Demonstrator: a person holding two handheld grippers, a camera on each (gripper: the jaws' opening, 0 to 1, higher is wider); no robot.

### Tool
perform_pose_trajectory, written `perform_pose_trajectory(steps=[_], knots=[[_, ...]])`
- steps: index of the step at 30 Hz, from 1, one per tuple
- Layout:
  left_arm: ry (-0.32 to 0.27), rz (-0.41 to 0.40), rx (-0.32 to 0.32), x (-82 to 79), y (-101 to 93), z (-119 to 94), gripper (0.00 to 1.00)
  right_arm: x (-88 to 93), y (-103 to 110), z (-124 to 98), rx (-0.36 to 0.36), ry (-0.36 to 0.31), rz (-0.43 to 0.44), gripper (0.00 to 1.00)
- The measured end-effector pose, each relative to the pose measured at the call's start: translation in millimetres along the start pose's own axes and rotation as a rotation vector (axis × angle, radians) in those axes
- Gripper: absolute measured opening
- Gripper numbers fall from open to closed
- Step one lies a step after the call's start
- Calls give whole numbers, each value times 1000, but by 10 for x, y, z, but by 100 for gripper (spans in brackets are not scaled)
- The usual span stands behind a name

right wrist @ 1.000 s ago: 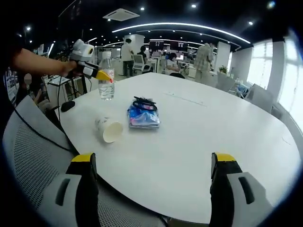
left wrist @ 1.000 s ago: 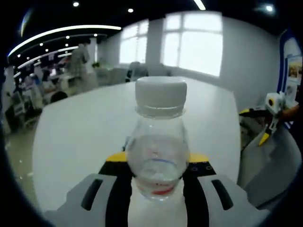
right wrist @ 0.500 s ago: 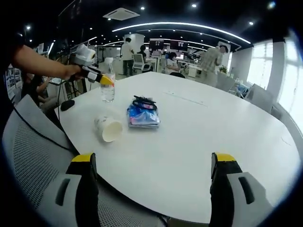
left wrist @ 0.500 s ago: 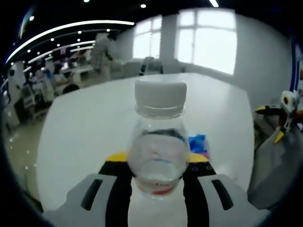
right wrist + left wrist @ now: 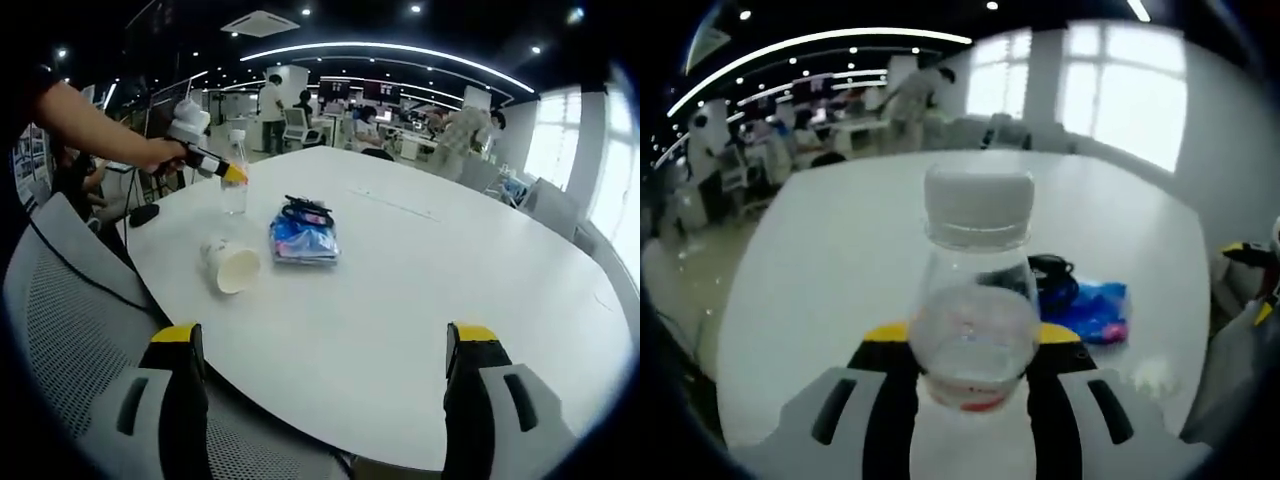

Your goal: Arrange the tabletop items into an orderly group along one side of the table until the central work area is clear of visible clutter.

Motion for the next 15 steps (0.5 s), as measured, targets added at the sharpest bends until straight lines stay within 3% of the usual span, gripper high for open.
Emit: perform_pose_trajectory(steps=[8, 15], knots=[[-45, -72, -161, -24, 251, 28, 39, 6, -12, -2, 9, 3, 3, 100], [-81, -137, -259, -22, 348, 63, 40, 9, -18, -1, 11, 5, 2, 100]])
Point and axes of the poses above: the point that each gripper's makers call its tool centre point, and the gripper's own axes: z roughly forward along the fingers, y roughly to its left, x roughly out of its underside, the point moved 4 cm from there along -z, roughly backward along the fingers, and after that the axes turned 7 degrees about -z, right-handed, at the moved point
